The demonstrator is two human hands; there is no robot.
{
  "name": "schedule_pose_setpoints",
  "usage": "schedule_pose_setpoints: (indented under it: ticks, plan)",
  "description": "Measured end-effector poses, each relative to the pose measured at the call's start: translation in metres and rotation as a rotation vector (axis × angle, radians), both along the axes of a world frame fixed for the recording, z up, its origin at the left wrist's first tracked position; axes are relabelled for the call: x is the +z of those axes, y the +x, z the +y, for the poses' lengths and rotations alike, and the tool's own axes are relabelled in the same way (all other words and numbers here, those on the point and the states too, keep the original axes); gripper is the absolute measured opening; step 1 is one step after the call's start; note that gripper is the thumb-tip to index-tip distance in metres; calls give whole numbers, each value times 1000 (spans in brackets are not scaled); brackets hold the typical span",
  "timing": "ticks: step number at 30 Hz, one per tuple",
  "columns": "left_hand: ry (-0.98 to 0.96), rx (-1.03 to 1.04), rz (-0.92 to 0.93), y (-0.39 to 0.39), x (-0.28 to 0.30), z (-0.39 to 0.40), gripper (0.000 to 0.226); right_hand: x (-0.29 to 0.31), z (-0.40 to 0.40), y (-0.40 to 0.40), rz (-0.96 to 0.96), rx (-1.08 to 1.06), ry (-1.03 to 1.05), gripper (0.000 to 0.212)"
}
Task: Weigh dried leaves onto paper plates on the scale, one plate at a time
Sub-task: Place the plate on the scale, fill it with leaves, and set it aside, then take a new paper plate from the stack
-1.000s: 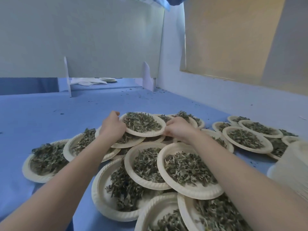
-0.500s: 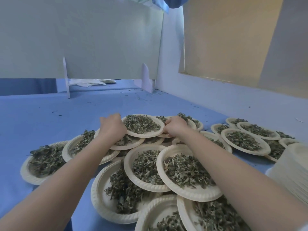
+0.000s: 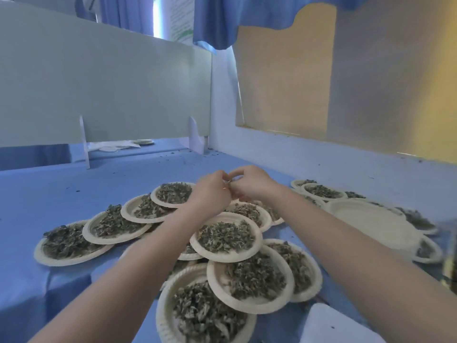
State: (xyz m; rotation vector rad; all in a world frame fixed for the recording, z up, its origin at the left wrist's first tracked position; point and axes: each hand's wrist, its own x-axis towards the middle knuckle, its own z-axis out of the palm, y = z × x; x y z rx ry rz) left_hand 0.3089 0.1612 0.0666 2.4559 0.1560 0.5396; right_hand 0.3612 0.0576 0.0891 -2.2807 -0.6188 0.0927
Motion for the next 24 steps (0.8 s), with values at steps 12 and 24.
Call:
schedule_pose_setpoints:
  ticks: [12, 24]
  plan:
    - [148, -198, 96, 42, -1, -192, 19, 10, -224, 3, -155, -385, -228, 29]
    - [-135, -130, 202, 88, -46, -194, 25, -46, -284, 49, -28, -599, -426, 31]
